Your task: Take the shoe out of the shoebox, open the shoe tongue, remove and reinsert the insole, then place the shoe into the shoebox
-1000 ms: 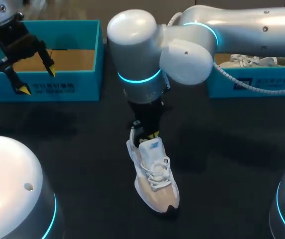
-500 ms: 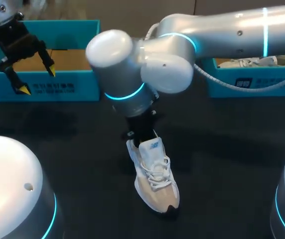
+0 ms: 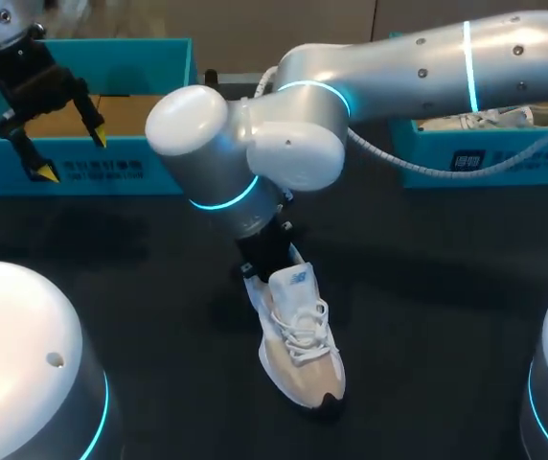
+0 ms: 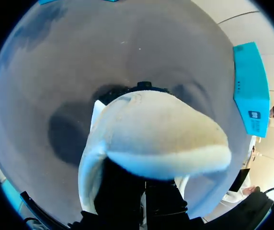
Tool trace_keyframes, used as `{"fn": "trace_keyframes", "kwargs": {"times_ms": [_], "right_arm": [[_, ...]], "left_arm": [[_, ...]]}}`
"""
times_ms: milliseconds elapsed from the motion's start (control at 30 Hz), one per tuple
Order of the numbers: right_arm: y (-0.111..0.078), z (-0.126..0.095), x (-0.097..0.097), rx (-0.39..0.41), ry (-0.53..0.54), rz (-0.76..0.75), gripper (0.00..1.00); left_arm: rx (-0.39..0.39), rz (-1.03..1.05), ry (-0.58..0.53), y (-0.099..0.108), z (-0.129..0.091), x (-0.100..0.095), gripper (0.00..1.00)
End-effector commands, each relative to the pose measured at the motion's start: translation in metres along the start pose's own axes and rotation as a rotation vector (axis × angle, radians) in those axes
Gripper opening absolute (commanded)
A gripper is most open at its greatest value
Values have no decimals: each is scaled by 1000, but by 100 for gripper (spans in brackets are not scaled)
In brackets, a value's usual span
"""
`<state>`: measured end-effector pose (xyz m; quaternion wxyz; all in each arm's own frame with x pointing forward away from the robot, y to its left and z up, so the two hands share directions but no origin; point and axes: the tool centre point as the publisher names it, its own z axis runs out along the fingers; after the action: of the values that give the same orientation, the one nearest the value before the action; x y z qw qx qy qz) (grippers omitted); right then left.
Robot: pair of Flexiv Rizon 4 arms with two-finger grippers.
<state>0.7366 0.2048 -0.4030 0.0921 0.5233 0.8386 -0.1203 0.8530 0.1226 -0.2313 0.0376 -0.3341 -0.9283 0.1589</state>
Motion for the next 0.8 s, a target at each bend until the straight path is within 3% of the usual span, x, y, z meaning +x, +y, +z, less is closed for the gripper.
{"fn": "trace_keyframes", "kwargs": {"times_ms": [33, 233, 500, 800], "right_arm": [[-1, 19, 1, -9, 96, 3, 0], [-6, 6, 8, -9, 194, -6, 0], [-9, -29, -11, -18, 184, -22, 0], [-5, -46, -20, -33, 177, -35, 0]], "left_arm": [[-1, 1, 1, 0, 0, 0, 100], [-1, 1, 1, 0, 0, 0, 100], [-1, 1, 1, 0, 0, 0, 100], [-1, 1, 1, 0, 0, 0, 100]]}}
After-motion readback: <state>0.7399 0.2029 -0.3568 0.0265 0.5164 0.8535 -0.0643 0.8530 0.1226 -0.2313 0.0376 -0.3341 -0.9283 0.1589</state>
